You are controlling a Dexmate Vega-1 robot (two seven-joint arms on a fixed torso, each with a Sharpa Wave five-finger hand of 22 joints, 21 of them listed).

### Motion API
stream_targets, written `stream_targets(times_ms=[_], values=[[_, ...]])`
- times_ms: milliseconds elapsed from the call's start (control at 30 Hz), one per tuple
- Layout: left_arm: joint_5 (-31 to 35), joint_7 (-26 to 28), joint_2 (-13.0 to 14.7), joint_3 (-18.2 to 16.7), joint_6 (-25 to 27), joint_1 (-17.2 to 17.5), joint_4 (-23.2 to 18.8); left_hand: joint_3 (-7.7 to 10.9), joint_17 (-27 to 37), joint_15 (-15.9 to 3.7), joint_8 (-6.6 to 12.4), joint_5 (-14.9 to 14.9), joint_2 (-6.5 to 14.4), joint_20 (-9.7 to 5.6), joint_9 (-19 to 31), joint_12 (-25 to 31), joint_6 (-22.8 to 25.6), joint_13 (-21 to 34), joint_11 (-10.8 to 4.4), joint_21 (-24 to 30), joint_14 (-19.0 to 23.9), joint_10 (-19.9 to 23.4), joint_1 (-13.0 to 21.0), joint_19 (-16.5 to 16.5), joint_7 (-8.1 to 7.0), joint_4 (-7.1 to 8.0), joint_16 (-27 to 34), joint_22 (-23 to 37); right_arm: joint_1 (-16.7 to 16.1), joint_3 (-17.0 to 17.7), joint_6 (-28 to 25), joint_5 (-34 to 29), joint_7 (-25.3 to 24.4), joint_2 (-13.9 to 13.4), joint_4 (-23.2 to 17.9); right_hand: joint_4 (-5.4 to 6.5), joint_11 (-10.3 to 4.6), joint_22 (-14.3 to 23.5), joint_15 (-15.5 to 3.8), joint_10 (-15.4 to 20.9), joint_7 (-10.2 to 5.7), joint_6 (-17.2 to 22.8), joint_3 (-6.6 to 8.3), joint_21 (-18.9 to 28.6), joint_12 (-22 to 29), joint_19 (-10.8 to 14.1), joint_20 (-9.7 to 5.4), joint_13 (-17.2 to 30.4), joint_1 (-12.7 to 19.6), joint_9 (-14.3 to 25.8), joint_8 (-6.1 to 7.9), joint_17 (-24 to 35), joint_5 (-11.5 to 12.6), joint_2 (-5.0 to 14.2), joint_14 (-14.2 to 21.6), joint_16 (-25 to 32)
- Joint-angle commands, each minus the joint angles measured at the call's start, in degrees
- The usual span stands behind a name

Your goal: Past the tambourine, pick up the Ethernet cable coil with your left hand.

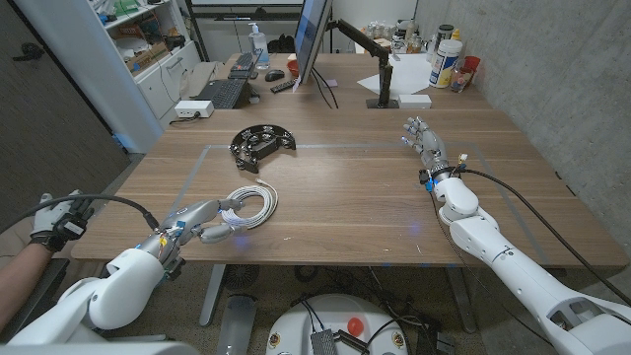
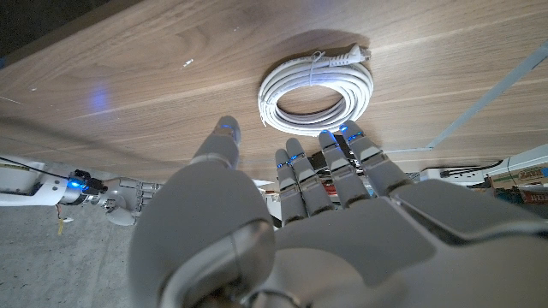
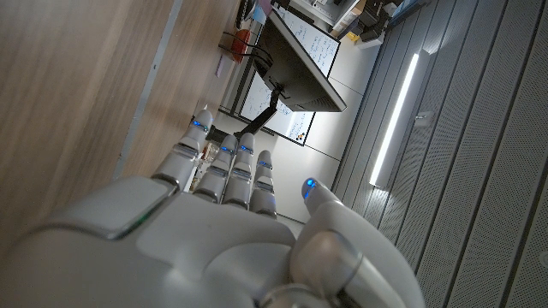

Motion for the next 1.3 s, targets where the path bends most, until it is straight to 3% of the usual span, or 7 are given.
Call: stream_targets(times_ms=[33,267,567,767,867,1300], values=[[0.4,0.0,-0.6,-0.6,0.3,0.5,-0.7,0.35,0.4,-5.88,0.47,0.3,0.6,-0.09,0.4,0.7,0.5,0.6,-0.13,0.5,0.3,0.5,1.2,0.6,0.17,0.04,0.4,0.3,0.0,0.0,-0.2,0.1,0.1,0.0,-0.1,-0.04,0.12,0.1,-0.69,-0.2,-0.23,-0.1,-0.18,0.5,0.3,0.4,-0.14,0.1,0.3,0.0,0.2,0.1,0.2,0.35,-0.2,0.4],[0.8,-0.4,-0.6,-0.4,0.9,0.4,-0.8,0.73,1.1,-5.97,0.46,0.2,1.3,-0.42,1.1,0.7,-1.4,1.5,-0.52,0.3,-0.4,-0.9,3.5,-0.1,-0.21,-0.54,0.3,0.4,0.0,0.0,-0.1,0.1,0.0,0.0,-0.1,-0.06,0.15,0.1,-0.73,-0.3,-0.22,-0.2,-0.21,0.5,0.3,0.4,-0.14,0.1,0.3,0.0,0.17,0.1,0.2,0.36,-0.3,0.4],[0.3,-4.8,0.3,-0.8,4.8,0.1,-2.3,-0.16,2.9,-4.81,0.17,0.0,1.5,0.11,2.3,0.3,-5.9,3.2,0.69,-0.3,-3.8,-4.9,4.5,-2.3,0.82,0.02,-0.2,0.5,-0.1,0.0,-0.4,0.1,-0.2,0.0,-0.3,-0.08,0.09,0.1,-0.68,-0.3,-0.24,-0.2,-0.23,0.5,0.3,0.4,-0.1,0.1,0.3,0.0,0.15,0.1,0.2,0.37,-0.3,0.4],[-0.5,-6.2,0.5,-1.7,5.2,0.5,-2.8,0.8,3.7,-4.02,0.35,-0.1,2.6,0.26,2.8,0.4,-7.1,4.0,1.12,-0.6,-5.3,-6.4,6.5,-3.5,1.01,-0.38,-0.5,0.5,-0.2,0.0,-0.7,0.2,-0.5,0.0,-0.5,-0.11,0.13,0.1,-0.67,-0.4,-0.25,-0.2,-0.24,0.5,0.3,0.4,-0.1,0.1,0.3,0.0,0.16,0.1,0.2,0.38,-0.4,0.4],[-0.4,-7.1,0.8,-1.9,6.0,0.5,-3.3,2.27,4.1,-3.57,0.32,0.0,3.8,0.4,3.3,0.6,-8.5,4.7,1.45,-0.8,-6.5,-7.3,8.7,-4.7,1.32,-0.8,-0.8,0.5,-0.2,0.0,-0.9,0.2,-0.6,0.0,-0.6,-0.1,0.02,0.1,-0.72,-0.4,-0.27,-0.2,-0.25,0.5,0.3,0.4,-0.1,0.1,0.3,0.0,0.16,0.1,0.2,0.38,-0.4,0.4],[-0.1,-6.6,0.2,-2.0,6.8,0.8,-3.6,3.11,4.7,-3.88,1.35,0.0,3.6,0.35,3.8,1.6,-7.5,5.5,1.23,-0.6,-5.7,-6.6,9.7,-4.9,1.17,-0.6,-0.4,0.5,-0.2,0.1,-0.7,0.2,-0.6,0.1,-0.4,-0.16,0.21,0.1,-0.71,-0.4,-0.28,-0.3,-0.22,0.5,0.3,0.4,-0.11,0.1,0.4,0.0,0.15,0.1,0.2,0.42,-0.4,0.4]])
